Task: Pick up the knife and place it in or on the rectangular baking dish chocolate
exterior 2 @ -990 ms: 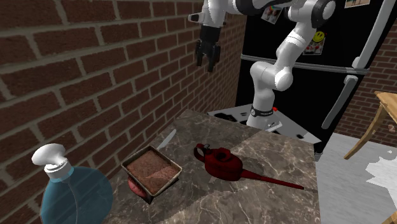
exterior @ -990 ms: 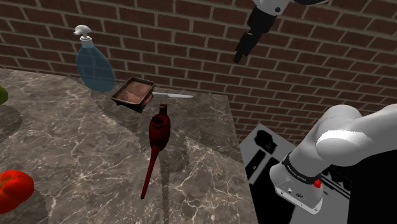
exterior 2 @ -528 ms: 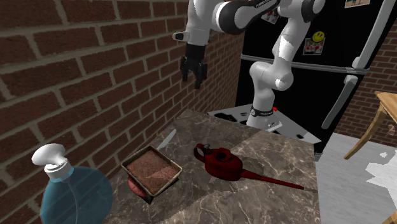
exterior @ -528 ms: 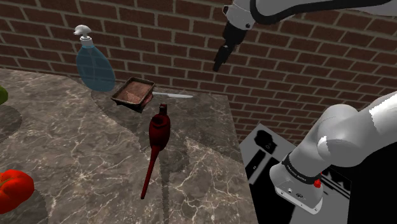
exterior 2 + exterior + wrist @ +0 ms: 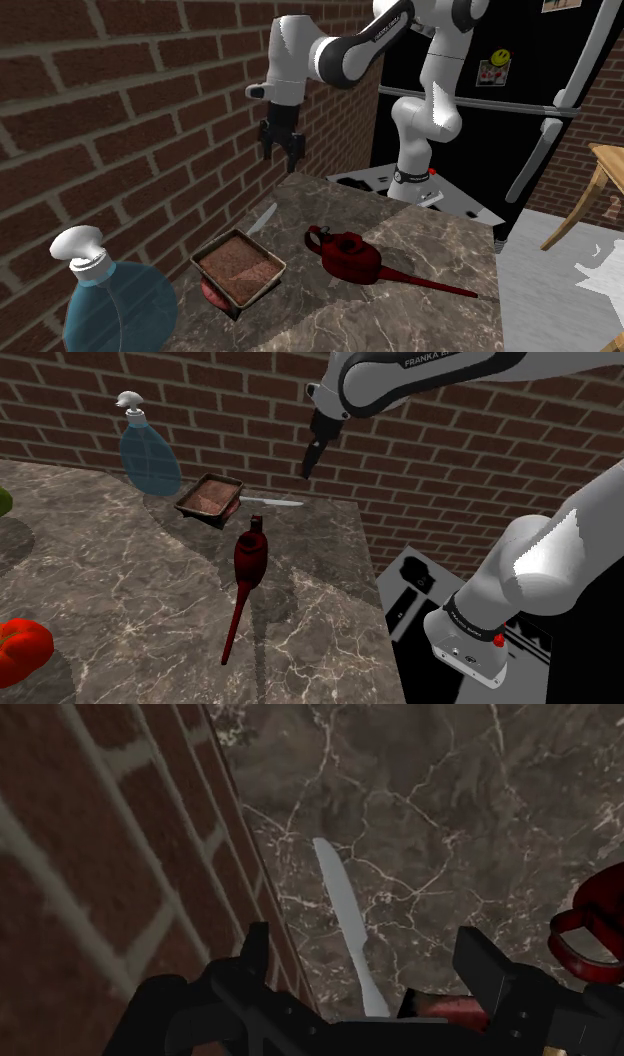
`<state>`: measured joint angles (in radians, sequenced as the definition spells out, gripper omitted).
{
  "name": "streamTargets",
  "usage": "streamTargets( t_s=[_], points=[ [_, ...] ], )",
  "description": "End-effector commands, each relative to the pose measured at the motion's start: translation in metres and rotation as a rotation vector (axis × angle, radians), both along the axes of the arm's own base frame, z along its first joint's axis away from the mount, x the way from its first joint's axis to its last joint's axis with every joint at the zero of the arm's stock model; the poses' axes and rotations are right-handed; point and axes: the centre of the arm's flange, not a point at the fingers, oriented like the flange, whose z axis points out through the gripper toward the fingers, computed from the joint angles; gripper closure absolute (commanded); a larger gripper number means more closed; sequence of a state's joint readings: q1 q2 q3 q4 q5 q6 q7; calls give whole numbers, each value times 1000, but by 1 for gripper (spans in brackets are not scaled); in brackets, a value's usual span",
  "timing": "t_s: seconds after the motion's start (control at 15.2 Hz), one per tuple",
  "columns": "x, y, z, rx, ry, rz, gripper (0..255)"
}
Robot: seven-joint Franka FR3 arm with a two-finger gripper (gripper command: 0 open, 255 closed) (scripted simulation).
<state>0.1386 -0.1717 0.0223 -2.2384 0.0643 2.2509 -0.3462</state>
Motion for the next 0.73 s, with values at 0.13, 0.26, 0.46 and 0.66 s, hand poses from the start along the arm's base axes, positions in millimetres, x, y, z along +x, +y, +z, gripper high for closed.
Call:
streamTargets(
  t_s=[0.13,0.26,0.46,0.66],
  points=[
    [38,22,-34,-1,-6,86,0],
    [55,35,-50,-1,-8,128,0],
    [79,55,-73,-2,-12,191,0],
    [93,68,-93,-2,-14,229,0]
  ],
)
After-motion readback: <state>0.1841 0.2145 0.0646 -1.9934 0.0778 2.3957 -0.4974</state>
